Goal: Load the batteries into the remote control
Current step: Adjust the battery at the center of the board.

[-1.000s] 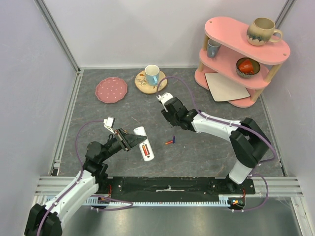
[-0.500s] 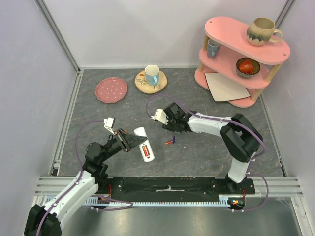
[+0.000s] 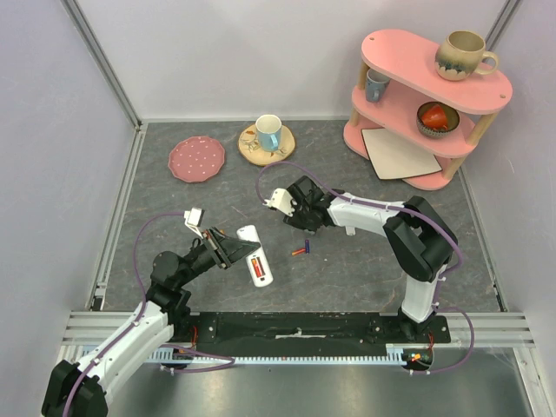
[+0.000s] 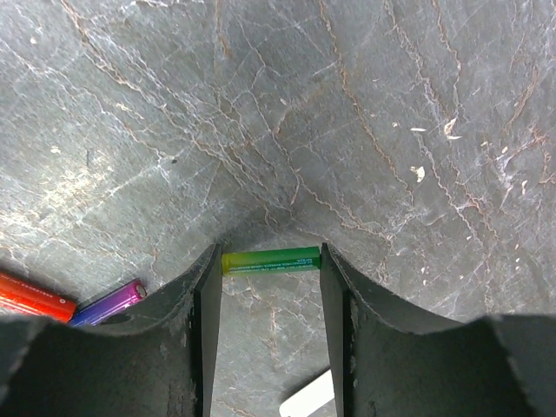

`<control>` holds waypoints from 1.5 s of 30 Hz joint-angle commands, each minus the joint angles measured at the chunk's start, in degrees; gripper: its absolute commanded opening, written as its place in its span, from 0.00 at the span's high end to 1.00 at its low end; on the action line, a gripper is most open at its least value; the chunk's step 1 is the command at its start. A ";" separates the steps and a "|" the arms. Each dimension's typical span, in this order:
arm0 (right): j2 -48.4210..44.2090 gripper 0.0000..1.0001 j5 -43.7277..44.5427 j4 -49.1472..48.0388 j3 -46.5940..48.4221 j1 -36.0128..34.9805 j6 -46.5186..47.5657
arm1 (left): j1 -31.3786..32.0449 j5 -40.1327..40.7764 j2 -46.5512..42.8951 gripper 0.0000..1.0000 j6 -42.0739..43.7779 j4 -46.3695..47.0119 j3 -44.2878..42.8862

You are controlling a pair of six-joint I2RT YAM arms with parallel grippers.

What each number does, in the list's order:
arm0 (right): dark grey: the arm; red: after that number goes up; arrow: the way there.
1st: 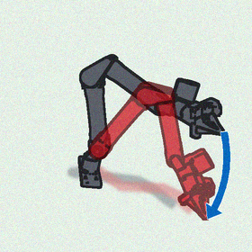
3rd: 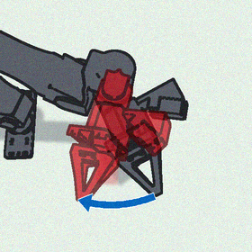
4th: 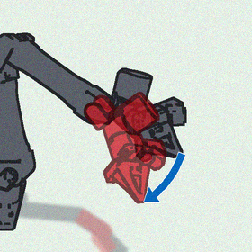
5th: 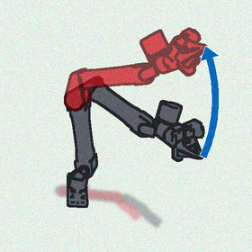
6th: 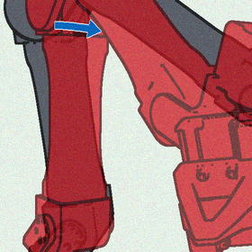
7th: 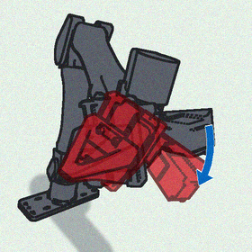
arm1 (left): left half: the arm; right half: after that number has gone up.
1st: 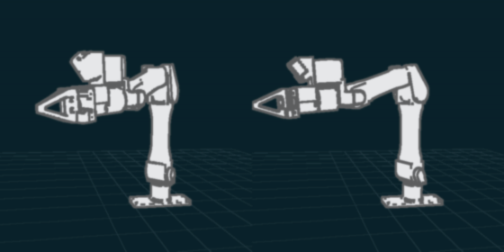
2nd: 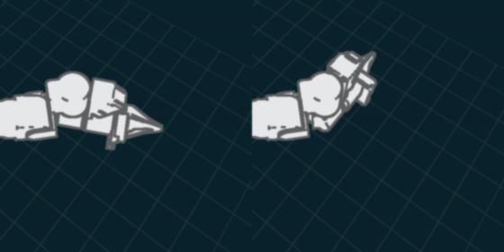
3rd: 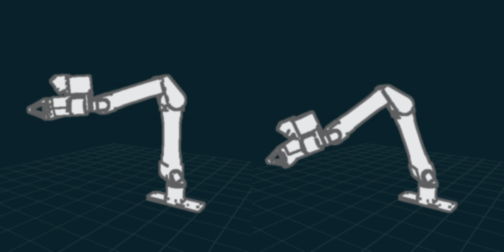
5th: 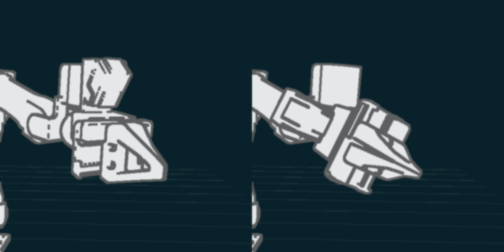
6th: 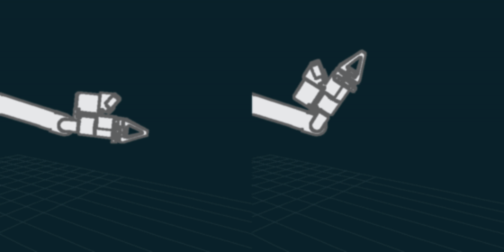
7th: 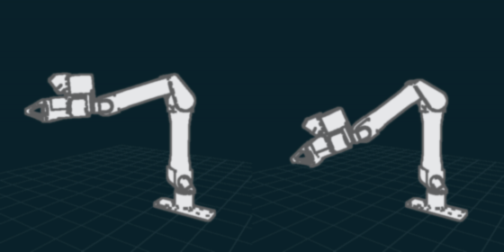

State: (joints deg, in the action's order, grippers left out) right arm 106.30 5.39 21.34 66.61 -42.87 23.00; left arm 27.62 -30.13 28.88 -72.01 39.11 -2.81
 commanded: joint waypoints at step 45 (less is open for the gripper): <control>-9.44 0.32 12.08 -12.02 1.06 4.11 -33.01 | 0.25 1.21 -1.37 0.98 0.47 2.11 7.03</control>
State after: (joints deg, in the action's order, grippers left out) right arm 102.56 8.73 16.78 66.63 -39.64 9.15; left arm 27.75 -30.11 28.64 -72.01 39.09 -2.81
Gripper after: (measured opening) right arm 0.664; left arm 0.330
